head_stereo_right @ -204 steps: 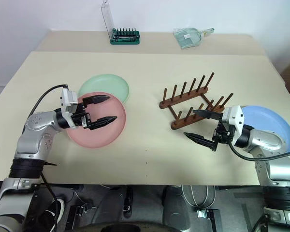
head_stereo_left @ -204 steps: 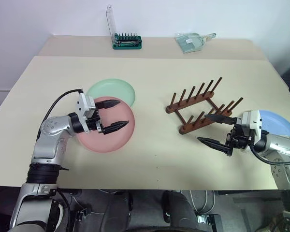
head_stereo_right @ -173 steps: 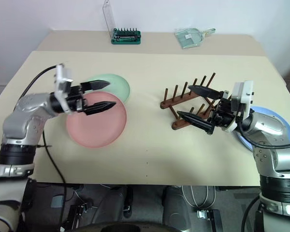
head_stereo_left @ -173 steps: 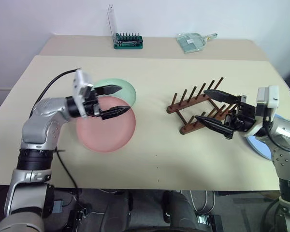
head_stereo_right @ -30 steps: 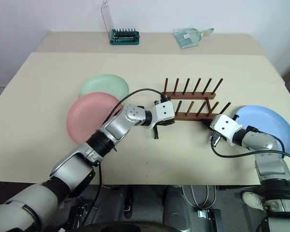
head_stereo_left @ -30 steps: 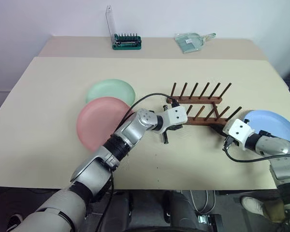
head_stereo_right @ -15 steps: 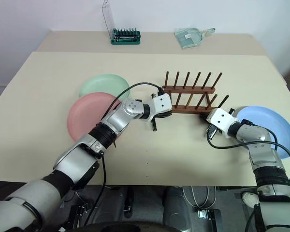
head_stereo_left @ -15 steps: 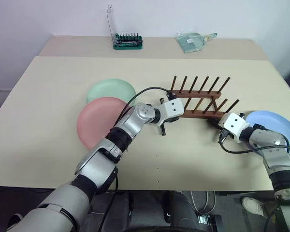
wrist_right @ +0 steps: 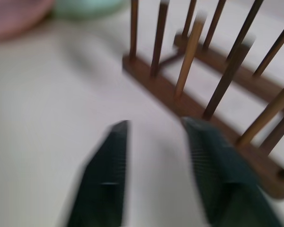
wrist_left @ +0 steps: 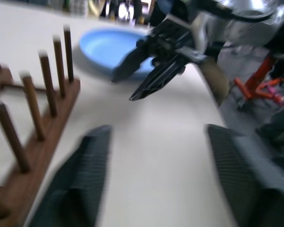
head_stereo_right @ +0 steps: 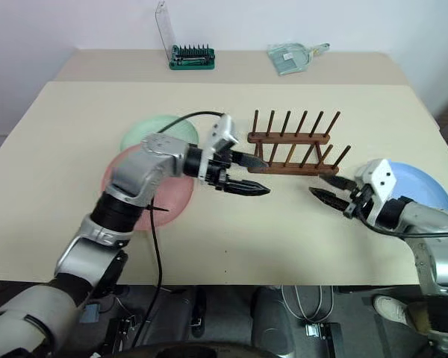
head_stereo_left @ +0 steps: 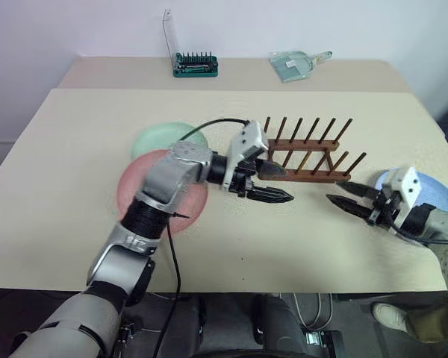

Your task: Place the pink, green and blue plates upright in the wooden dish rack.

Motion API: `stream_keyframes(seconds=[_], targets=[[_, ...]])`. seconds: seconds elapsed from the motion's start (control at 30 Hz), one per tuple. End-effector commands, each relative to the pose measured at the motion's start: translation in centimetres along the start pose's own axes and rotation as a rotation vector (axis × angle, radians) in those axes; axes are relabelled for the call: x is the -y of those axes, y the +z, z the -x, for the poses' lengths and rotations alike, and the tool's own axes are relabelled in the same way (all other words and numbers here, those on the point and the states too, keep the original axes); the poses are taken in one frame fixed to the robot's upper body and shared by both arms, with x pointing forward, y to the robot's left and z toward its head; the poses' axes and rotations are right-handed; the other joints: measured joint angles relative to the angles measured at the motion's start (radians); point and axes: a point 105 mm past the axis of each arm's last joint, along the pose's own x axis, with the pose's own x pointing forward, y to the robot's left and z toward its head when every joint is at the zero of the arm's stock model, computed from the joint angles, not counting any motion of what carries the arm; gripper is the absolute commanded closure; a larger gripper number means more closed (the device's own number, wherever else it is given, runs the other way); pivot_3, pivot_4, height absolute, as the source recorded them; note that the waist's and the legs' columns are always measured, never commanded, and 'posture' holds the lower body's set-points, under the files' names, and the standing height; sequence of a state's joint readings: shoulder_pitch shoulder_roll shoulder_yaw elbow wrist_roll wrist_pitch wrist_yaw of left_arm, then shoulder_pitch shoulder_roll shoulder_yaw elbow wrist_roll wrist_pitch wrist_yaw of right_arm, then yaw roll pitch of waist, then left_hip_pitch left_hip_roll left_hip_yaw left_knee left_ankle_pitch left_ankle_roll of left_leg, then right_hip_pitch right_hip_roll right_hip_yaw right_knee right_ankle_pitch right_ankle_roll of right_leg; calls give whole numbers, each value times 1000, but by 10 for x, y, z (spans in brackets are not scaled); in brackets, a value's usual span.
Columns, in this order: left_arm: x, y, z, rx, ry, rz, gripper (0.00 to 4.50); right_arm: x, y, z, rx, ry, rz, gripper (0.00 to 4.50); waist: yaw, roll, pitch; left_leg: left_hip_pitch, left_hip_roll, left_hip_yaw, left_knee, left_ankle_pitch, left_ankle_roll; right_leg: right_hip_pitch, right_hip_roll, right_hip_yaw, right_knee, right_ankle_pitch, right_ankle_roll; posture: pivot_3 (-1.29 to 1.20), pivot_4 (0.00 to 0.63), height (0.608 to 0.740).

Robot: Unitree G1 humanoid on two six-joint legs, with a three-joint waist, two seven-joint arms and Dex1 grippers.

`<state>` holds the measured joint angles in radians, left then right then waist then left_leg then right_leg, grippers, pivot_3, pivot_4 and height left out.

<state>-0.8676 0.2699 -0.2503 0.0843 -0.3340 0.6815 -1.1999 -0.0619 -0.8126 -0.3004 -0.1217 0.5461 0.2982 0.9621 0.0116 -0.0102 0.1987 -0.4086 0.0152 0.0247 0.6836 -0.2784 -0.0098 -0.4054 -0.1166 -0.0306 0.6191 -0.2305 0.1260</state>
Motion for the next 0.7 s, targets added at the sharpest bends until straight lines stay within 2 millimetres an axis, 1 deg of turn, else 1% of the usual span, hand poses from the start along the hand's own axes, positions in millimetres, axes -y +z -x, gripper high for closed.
stream_keyframes(seconds=[0.03,0.07,0.1,0.17,0.27,0.3,0.37,0.43,0.5,0.57,0.6,0.7], targets=[[-4,22,30,65,32,-26,0,-7,31,-4,98,45,-4,596,-1,0,0,0,0,0,0,0,0,0,0,0,0,0,0,0,150,740],[-7,30,40,81,57,-22,0,-7,33,-5,103,50,-1,108,-1,0,0,0,0,0,0,0,0,0,0,0,0,0,0,0,150,740],[-11,38,53,86,82,-28,0,-8,33,-7,103,65,0,42,-1,0,0,0,0,0,0,0,0,0,0,0,0,0,0,0,150,740],[-19,51,78,79,153,-20,0,-12,32,-9,98,95,5,42,2,-1,1,-1,0,0,0,0,0,0,0,0,0,0,0,0,150,740],[-45,52,124,-30,396,33,0,-19,30,-17,93,127,45,42,0,-1,1,-1,0,0,0,0,0,-1,0,-1,0,0,0,0,150,740],[-49,51,134,-53,441,50,0,-21,29,-19,92,133,49,42,-1,-1,1,-1,0,0,0,0,0,-1,0,0,0,0,1,0,150,740],[-58,54,163,-63,572,152,0,-21,32,-26,116,143,29,42,-2,-1,1,-1,0,0,-1,0,0,-1,0,-1,0,0,1,0,150,740],[-64,59,187,-13,675,276,0,-23,35,-31,138,163,8,42,-2,-1,1,-1,0,0,0,0,0,-1,0,0,0,0,1,0,150,740],[-63,54,211,-33,768,356,0,-23,36,-40,151,160,34,42,-5,-2,1,-1,0,0,0,0,0,-1,0,0,1,0,1,0,150,740],[-56,38,235,-136,868,376,0,-24,37,-47,160,167,53,42,-10,-2,1,-1,0,0,-1,0,0,-2,0,0,1,-1,2,0,150,740],[-52,31,244,-170,907,420,0,-26,38,-50,166,181,46,42,-13,-2,1,-1,0,0,-1,0,0,-2,0,0,1,-1,2,0,150,740],[-30,6,260,-248,940,594,0,-30,39,-56,180,209,51,42,-22,-2,1,-1,0,0,-2,0,0,-2,0,0,2,-2,3,0,150,740]])
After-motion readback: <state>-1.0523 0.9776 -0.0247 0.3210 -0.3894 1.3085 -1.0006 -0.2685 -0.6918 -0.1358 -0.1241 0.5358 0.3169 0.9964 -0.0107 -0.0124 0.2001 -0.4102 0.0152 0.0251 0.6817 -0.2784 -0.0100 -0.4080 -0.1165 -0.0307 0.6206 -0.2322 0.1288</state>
